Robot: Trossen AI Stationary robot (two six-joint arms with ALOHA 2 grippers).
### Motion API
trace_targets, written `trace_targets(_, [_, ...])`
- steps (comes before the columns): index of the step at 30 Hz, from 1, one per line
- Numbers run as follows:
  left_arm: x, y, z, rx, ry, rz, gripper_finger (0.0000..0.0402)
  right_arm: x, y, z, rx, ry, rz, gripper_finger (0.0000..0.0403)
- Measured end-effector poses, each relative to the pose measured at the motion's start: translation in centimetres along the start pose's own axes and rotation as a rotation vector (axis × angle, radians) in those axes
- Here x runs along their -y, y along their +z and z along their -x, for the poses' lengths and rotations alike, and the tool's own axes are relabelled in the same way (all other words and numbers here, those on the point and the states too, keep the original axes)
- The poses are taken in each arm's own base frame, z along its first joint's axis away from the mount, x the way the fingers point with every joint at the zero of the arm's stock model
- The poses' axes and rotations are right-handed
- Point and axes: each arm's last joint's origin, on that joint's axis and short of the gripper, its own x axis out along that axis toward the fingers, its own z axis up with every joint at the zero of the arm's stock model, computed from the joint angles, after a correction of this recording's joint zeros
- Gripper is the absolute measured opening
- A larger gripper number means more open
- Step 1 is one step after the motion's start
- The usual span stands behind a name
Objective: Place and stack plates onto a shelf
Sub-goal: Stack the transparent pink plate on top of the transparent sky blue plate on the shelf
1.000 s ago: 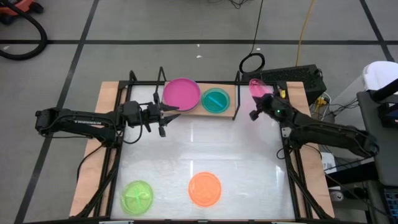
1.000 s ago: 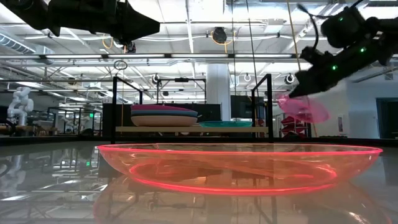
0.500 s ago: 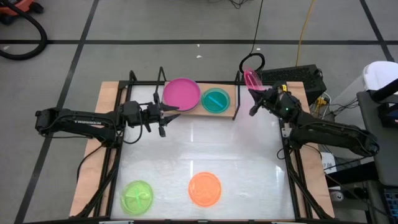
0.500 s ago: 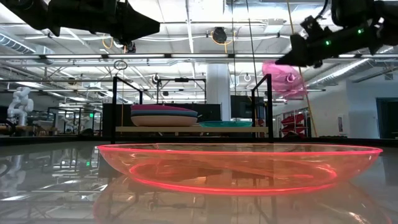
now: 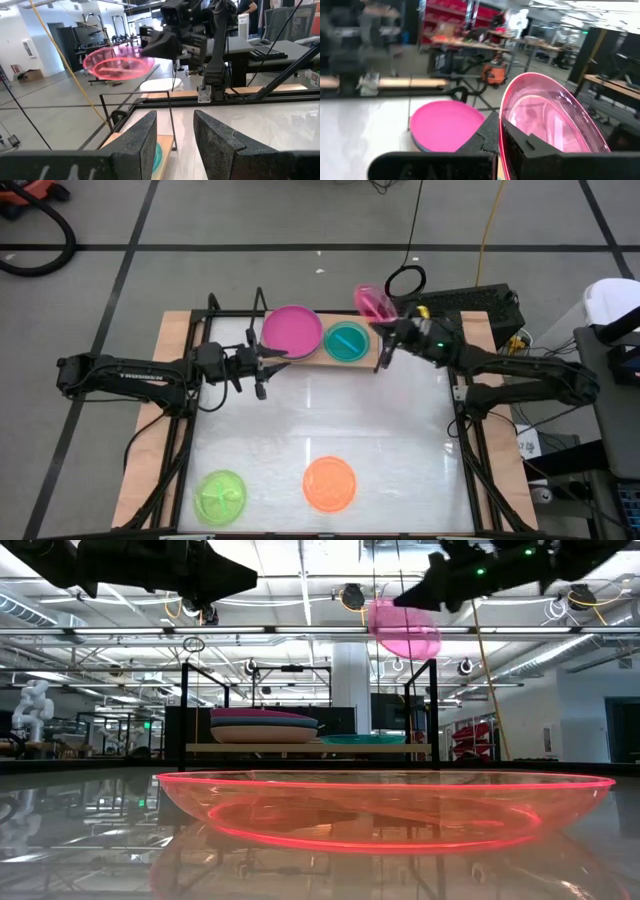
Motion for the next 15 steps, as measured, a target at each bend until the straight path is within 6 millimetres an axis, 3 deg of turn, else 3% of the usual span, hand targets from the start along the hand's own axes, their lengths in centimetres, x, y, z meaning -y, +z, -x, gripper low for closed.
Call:
trace_targets(5, [0.0,0.0,0.0,0.001,0.0,0.0,0.0136,-1.8,-0.5,-3.4,-0.089,0.071,0.143,0.0])
trace_targets(10, [0.0,0.0,0.0,0.001,0.0,0.0,0.0136,-3.7,-2.6,-6.3,-0.201,0.132,0.243,0.0])
trace_targets(15, [0.0,0.0,0.0,0.0,0.0,-0.006,0.0136,-4.6,-5.3,-7.8,-0.33,0.131,0.304,0.0])
